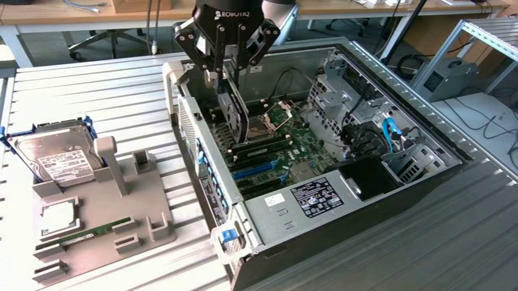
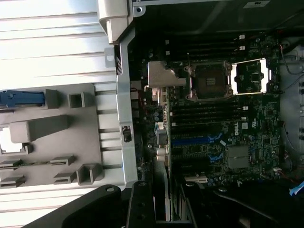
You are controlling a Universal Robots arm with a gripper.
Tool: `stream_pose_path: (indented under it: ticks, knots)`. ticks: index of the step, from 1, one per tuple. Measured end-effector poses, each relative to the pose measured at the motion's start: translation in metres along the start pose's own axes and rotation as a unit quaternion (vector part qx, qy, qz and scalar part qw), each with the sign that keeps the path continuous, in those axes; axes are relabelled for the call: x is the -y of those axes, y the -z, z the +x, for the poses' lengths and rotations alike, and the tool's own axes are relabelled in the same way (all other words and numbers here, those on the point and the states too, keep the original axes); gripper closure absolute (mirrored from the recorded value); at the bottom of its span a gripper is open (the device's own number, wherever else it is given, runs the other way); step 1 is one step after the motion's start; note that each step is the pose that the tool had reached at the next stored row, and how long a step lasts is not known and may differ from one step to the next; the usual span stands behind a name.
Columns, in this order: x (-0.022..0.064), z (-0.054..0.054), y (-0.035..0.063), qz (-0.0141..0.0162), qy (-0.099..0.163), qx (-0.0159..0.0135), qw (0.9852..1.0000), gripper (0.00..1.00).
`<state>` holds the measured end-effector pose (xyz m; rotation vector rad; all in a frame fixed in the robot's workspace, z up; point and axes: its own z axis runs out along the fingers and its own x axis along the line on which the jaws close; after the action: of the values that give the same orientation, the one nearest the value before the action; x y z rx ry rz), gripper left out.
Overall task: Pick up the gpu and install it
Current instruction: 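Pick up the gpu and move the gpu toward the slot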
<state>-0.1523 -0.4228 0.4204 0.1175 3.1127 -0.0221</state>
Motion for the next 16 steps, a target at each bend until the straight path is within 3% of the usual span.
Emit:
stream_pose_path:
  ticks: [16]
  knots:
    - [-0.0013,-0.017,-0.0027,0.0,0.0,0.0,1.0,0.73]
